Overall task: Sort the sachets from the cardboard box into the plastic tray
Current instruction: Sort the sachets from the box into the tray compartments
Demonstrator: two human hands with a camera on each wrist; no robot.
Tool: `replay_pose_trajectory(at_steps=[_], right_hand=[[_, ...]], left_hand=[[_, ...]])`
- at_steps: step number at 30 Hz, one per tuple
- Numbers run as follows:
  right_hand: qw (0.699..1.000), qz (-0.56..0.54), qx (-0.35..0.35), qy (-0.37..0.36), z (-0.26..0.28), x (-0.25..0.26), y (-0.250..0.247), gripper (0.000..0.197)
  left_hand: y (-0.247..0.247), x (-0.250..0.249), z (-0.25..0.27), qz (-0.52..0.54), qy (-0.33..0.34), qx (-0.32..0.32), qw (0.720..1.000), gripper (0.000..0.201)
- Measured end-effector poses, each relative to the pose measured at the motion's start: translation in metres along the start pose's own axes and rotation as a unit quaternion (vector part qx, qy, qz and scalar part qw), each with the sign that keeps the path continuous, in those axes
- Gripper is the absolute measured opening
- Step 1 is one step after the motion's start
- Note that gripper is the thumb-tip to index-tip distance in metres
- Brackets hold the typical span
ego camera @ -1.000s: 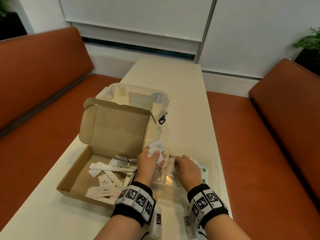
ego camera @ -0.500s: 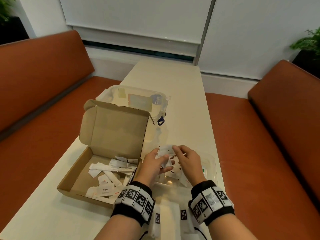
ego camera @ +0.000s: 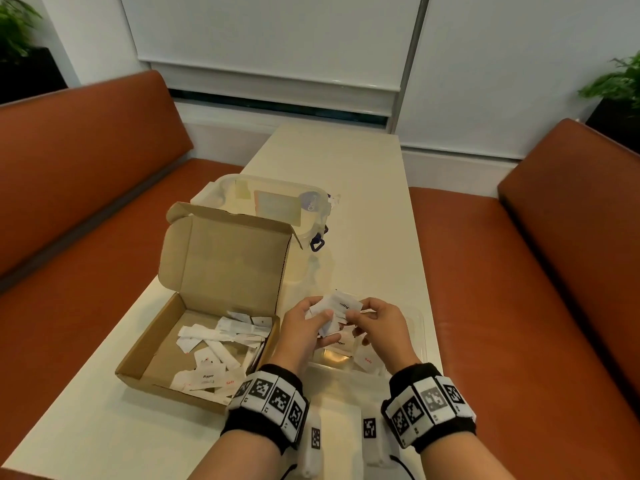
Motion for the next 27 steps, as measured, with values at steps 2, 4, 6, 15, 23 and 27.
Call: replay_pose_trajectory(at_steps=[2,4,6,15,23,27], right_hand=[[1.000,-0.010,0.001,-0.008,-0.001,0.002,0.001,0.009],[0.999,-0.023,-0.023,-0.019,-0.001,0.005,-0.002,0.007],[0.998,-0.030,-0.045,-0.034,-0.003,0.011,-0.006,0.008],[0.963,0.235,0.103,-0.087,-0.017,0.039,0.027,0.019],[0.996,0.083,0.010,-0.043,-0.012,0.023,0.017,0.016],[0.998,0.052,0.013,-0.033,-0.014,0.020,0.011,0.005]], left_hand=[[-0.002,0.001,0.000,-0.012,-0.001,-0.003,1.000,0.031],[-0.004,0.004,-0.001,-0.028,-0.004,-0.001,1.000,0.030],[-0.008,0.006,-0.002,-0.040,-0.011,-0.011,0.999,0.030],[-0.011,0.005,-0.013,-0.059,0.021,0.003,0.998,0.023],[-0.015,0.000,-0.023,0.012,0.032,-0.035,0.999,0.036],[-0.015,0.002,-0.022,-0.003,0.046,-0.035,0.998,0.025]])
Point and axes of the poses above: each hand's wrist, its own z-axis away from the middle knuckle, its own y-axis out of the palm, x = y × z, the point moved 10 cm from there along -z, towards the middle knuckle, and after that the axes turned 5 degrees about -z, right-handed, at the moved point
